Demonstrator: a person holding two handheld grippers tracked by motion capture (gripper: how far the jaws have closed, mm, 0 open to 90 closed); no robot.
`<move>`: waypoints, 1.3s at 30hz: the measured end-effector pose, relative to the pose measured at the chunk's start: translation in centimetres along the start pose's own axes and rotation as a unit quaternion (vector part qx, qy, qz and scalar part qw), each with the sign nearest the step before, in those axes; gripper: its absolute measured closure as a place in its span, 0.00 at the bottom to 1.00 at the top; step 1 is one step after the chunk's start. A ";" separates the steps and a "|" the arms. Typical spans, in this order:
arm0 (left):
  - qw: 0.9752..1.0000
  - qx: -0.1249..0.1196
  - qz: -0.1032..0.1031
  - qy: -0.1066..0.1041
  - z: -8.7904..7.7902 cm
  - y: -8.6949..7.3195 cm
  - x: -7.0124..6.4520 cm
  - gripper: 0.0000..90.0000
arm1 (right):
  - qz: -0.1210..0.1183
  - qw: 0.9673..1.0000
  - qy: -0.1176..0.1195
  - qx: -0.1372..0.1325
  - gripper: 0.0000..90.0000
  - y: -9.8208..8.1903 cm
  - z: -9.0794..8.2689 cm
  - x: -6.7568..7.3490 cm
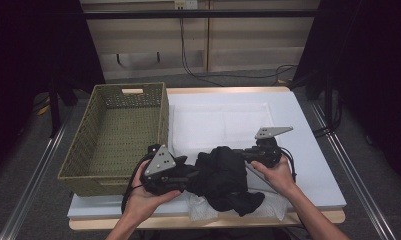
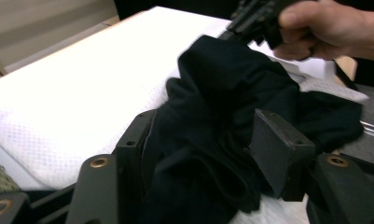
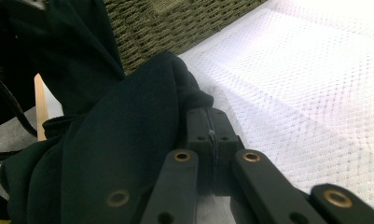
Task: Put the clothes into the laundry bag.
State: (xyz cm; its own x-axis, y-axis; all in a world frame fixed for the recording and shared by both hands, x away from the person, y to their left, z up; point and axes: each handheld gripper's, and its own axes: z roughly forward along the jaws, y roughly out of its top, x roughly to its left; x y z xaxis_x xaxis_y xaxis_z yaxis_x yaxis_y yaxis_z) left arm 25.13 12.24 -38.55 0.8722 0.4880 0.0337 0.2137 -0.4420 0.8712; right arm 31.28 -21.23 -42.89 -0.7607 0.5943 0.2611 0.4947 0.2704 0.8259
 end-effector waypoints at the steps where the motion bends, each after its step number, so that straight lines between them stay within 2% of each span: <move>1: 1.000 -0.012 -0.011 0.001 -0.7 -0.3 0.2 0.41 | 0.000 1.000 0.000 0.000 1.00 0.0 0.0 0.0; 3: 1.000 -0.008 -0.014 0.004 -0.9 -0.4 0.5 0.40 | -0.001 1.000 0.000 0.000 1.00 0.0 0.0 0.0; 4: 1.000 -0.008 -0.022 0.014 -1.3 -0.5 0.8 0.39 | -0.002 1.000 0.000 0.000 0.99 0.0 0.0 0.0; 8: 0.999 -0.013 -0.040 0.027 -2.8 -0.5 2.2 0.39 | -0.001 1.000 0.001 0.000 0.99 0.1 0.0 0.1; 11: 0.997 -0.025 -0.045 0.053 -4.5 -0.2 3.5 0.40 | -0.002 1.000 0.002 -0.001 0.99 0.1 0.0 0.2; 15: 0.996 -0.022 -0.065 0.061 -5.6 -0.6 4.8 0.40 | -0.002 1.000 0.002 -0.001 0.99 0.1 0.0 0.2; 17: 0.996 -0.015 -0.067 0.061 -5.4 -1.2 5.0 0.40 | -0.002 1.000 0.002 -0.001 0.99 0.1 0.0 0.2; 18: 0.996 -0.004 -0.062 0.072 -5.0 -1.6 5.0 0.40 | -0.003 1.000 0.002 0.000 0.99 0.1 0.0 0.2; 24: 0.995 0.014 -0.077 0.068 -4.2 -2.2 5.3 0.35 | -0.001 1.000 0.001 0.000 0.99 0.1 -0.1 0.2; 26: 0.994 0.028 -0.081 0.067 -3.5 -2.6 5.4 0.36 | -0.001 1.000 0.001 0.000 0.99 0.1 0.0 0.2; 28: 0.994 0.025 -0.084 0.067 -3.3 -2.8 5.5 0.37 | 0.000 1.000 0.000 0.000 0.99 0.1 -0.1 0.2; 29: 0.994 0.029 -0.083 0.068 -2.9 -3.0 5.5 0.41 | -0.002 1.000 0.000 0.001 0.99 0.1 0.0 0.2; 34: 0.994 0.026 -0.077 0.071 -3.0 -2.8 5.4 0.51 | -0.002 1.000 0.000 0.001 0.99 0.2 0.0 0.2; 36: 0.993 0.020 -0.087 0.075 -3.1 -2.7 5.6 0.57 | -0.002 1.000 0.000 0.003 1.00 0.1 0.1 0.2; 39: 0.993 0.023 -0.085 0.076 -3.2 -2.6 5.7 0.61 | -0.002 1.000 0.000 0.003 0.99 0.2 0.1 0.2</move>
State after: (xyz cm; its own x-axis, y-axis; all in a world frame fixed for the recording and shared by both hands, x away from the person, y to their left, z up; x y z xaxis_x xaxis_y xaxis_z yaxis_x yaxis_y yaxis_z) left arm 28.16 18.55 -39.09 0.7463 0.6647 -0.0350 0.3745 -0.3758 0.8477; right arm 31.23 -20.99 -42.74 -0.7629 0.5932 0.2570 0.4935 0.2774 0.8243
